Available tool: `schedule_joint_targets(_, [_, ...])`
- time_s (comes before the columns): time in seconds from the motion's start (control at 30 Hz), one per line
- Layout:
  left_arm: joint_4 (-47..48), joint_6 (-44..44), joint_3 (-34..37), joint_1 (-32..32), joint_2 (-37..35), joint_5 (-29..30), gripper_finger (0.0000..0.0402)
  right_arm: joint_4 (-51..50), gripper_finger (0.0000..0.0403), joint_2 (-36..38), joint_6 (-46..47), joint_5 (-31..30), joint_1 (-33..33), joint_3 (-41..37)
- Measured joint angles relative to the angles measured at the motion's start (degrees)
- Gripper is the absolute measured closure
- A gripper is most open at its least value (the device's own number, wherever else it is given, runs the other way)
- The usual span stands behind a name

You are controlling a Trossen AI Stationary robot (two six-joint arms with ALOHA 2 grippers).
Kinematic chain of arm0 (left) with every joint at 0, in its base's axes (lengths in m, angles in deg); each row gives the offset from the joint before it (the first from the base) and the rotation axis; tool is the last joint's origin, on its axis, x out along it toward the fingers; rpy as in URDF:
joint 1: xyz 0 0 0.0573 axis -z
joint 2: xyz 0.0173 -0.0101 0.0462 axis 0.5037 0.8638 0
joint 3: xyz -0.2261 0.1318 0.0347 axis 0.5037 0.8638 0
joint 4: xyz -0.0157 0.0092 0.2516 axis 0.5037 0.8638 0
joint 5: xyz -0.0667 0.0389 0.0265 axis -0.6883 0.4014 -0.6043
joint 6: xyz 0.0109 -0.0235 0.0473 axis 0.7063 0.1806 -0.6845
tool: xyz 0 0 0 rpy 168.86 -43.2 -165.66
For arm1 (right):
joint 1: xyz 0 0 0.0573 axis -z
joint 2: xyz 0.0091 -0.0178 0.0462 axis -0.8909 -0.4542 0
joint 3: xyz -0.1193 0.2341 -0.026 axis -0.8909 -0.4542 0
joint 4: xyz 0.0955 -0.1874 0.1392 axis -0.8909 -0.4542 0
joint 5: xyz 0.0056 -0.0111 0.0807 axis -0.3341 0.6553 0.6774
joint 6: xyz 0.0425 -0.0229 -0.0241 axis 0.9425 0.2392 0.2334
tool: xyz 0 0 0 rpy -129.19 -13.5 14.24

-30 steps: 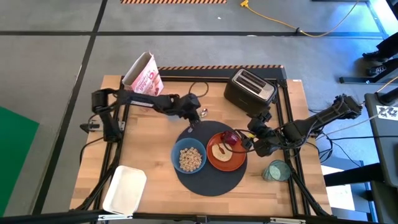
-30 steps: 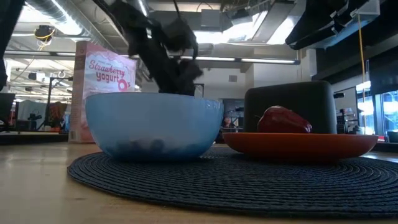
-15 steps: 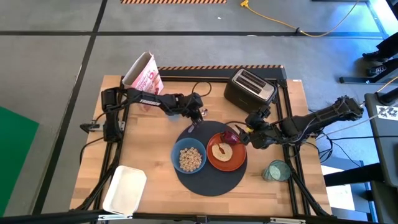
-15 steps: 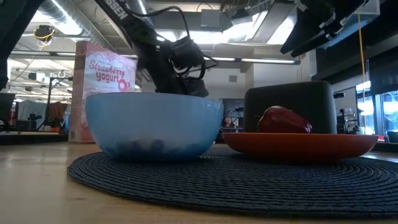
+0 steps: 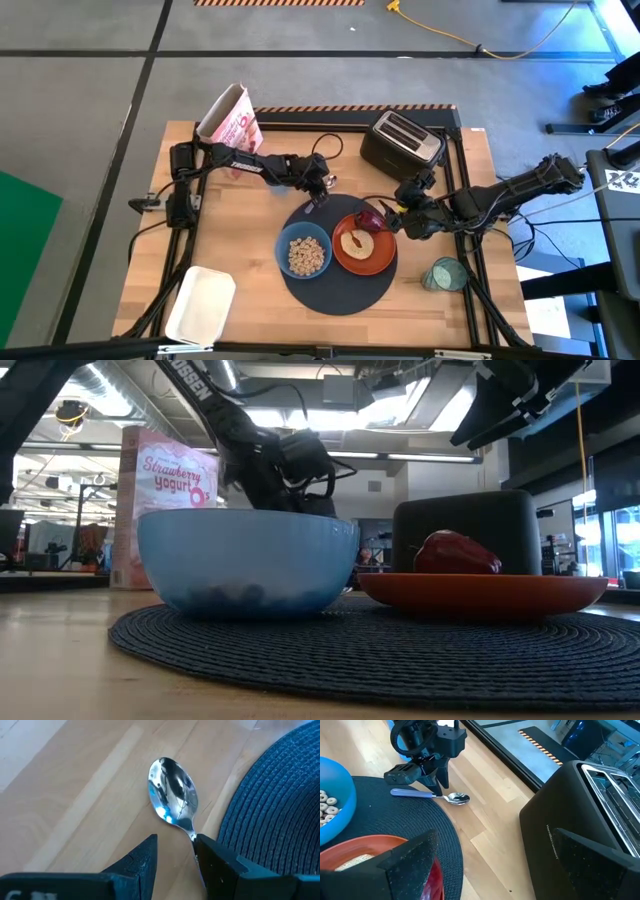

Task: Arrange a breakfast setting
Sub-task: Put the blue spoon on the mat

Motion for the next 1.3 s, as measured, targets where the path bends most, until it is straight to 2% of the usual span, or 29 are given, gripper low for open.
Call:
schedule_joint_targets(0.27, [0.94,-1.23,-4.14,0.76,-0.05,0.21,0.0271,-0.12,0.0020,0.00,-0.05,0.03,-0.01,0.00])
schedule_joint_targets(0.5, [3.05,-1.25,-4.15,0.98,-0.03,3.11,0.0271,-1.03,0.0020,-0.02,0.04,0.45,0.00,0.00])
schedule_joint_targets(0.97, [2.84,-1.58,-4.32,2.69,3.93,3.68,0.0273,-0.85,0.0020,-0.02,0.21,0.03,0.00,0.00])
schedule_joint_targets(1.07, [2.84,-1.56,-4.32,2.69,3.91,4.04,0.0292,-0.85,0.0020,-0.02,0.21,0.04,-0.02,0.00])
schedule_joint_targets(1.3, [2.84,-1.22,-4.32,2.28,3.91,4.19,0.0378,-0.89,0.0020,-0.02,0.21,0.04,-0.02,0.00])
